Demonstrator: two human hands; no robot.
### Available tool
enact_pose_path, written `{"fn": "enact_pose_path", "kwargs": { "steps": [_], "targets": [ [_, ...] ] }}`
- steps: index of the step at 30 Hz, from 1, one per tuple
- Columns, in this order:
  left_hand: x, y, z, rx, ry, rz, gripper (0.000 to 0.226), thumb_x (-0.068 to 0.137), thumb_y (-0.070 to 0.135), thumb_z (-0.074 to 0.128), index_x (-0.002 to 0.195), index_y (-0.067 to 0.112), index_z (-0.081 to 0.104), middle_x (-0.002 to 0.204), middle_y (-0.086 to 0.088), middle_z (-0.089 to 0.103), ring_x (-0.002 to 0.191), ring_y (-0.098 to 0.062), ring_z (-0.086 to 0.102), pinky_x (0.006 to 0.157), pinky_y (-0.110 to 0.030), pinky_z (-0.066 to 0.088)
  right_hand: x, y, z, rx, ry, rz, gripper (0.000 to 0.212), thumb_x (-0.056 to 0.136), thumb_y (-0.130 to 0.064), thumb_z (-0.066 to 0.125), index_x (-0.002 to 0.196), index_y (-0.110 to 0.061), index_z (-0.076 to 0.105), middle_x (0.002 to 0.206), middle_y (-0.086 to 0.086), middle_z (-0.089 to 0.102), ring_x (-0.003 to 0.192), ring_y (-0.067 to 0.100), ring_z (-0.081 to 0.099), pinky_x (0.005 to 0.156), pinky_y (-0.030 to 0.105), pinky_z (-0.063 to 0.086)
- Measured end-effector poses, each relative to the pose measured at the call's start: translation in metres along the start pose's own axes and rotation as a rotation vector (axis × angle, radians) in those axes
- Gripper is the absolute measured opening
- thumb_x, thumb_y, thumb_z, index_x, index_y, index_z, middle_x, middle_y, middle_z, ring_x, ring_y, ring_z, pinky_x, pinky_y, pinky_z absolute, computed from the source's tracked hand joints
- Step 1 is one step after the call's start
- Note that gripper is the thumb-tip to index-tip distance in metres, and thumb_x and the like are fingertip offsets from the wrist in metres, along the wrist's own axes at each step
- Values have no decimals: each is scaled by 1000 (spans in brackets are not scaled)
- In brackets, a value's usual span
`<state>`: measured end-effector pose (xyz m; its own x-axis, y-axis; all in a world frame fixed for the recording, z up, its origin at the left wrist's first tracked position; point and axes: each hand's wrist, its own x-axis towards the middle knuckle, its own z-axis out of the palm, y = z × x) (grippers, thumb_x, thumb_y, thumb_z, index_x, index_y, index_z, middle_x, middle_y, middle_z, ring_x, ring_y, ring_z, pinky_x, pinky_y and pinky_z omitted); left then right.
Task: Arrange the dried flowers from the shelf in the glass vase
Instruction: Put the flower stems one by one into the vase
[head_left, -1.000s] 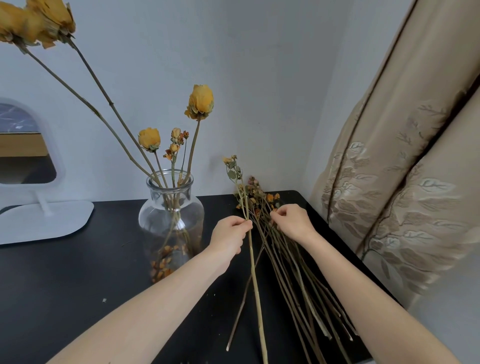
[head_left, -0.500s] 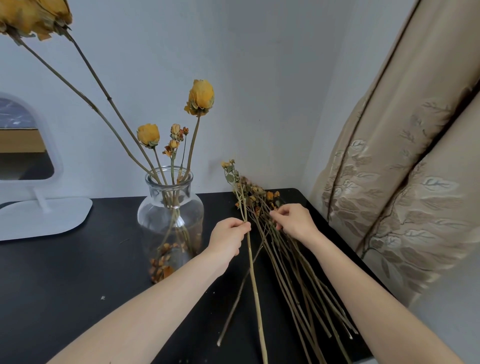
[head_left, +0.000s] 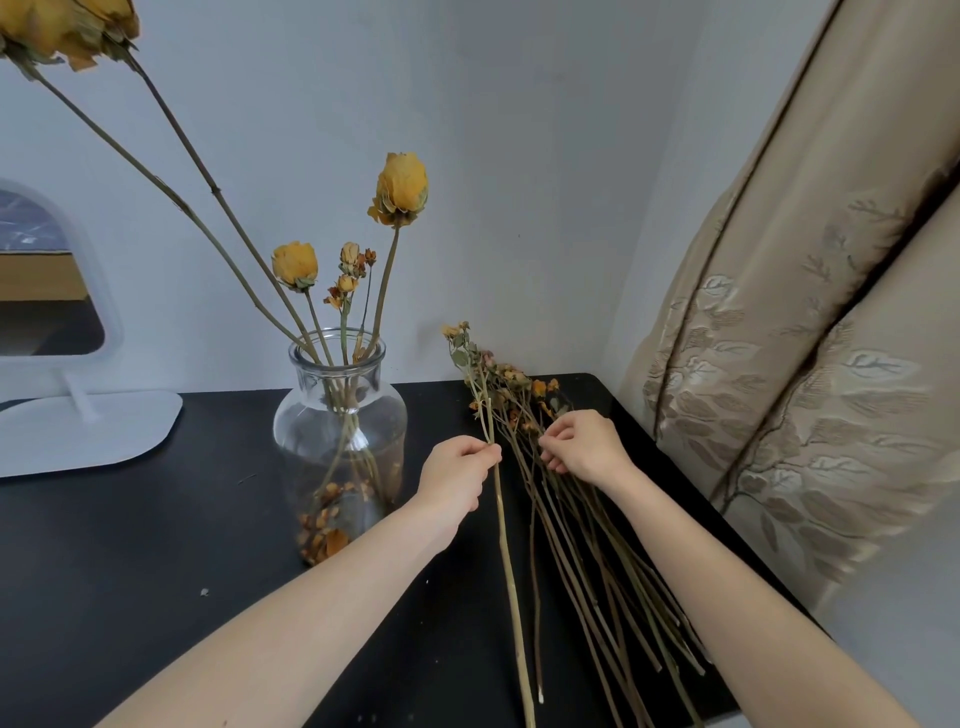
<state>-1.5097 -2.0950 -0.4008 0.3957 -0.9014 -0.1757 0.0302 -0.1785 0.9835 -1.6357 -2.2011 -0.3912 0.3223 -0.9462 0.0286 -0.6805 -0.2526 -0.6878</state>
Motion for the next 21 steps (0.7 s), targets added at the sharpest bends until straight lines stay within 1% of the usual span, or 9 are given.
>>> {"fn": "enact_pose_path", "kwargs": {
  "steps": [1,2,5,10,12,14,17,19,21],
  "targets": [
    [0,0,0,1,-1,-1,10,92,21,55,88,15,62,58,0,41,43,-6,31,37,-16,30,0,-1,-1,7,1,11,7,89,-15,61,89,-10,67,66,-3,67,59,5,62,73,25,55],
    [-1,1,0,0,-2,-1,10,92,21,55,89,15,63,58,1,41,43,-7,31,37,-16,29,0,-2,-2,25,4,24,8,89,-14,60,86,-11,67,66,-4,68,60,5,62,73,25,55],
    [-3,5,0,-6,-11,11,11,92,21,55,91,14,63,57,1,40,43,-6,30,37,-16,29,-1,-8,-8,118,19,69,16,91,-12,56,78,-13,66,69,-1,70,60,7,63,57,19,49],
    [-7,23,5,-33,-27,45,13,93,19,54,91,11,64,55,2,36,39,-5,27,36,-16,25,-3,-21,-28,370,29,95,16,94,-9,49,86,-6,62,69,6,69,59,13,62,55,21,48],
    [-9,33,7,-38,-39,69,15,93,19,53,92,9,64,55,2,35,39,-5,26,36,-16,24,-5,-26,-37,453,33,89,15,95,-9,46,90,-4,60,69,7,68,57,14,61,51,18,48],
    [-13,44,9,-51,-48,98,15,94,18,52,92,8,63,53,4,35,38,-4,26,35,-15,23,-9,-32,-45,522,42,72,16,97,-10,44,92,-5,58,69,6,68,56,12,61,47,14,48],
    [-21,62,10,-79,-76,154,16,95,17,50,87,11,63,45,10,36,33,-2,28,34,-14,24,-16,-41,-57,643,80,10,17,99,-11,41,93,-5,56,69,5,68,52,8,62,48,13,50],
    [-29,75,10,-72,-97,207,18,95,18,49,84,13,62,46,9,36,33,-1,30,34,-13,25,-21,-49,-65,719,108,-39,19,99,-11,40,88,-8,55,69,5,68,50,5,63,49,13,51],
    [-39,87,9,-35,-112,279,17,95,20,49,86,13,62,51,8,36,36,-1,31,35,-12,26,-25,-58,-74,768,117,-91,21,100,-11,39,86,-10,55,70,5,68,52,6,65,50,14,52]
  ]
}}
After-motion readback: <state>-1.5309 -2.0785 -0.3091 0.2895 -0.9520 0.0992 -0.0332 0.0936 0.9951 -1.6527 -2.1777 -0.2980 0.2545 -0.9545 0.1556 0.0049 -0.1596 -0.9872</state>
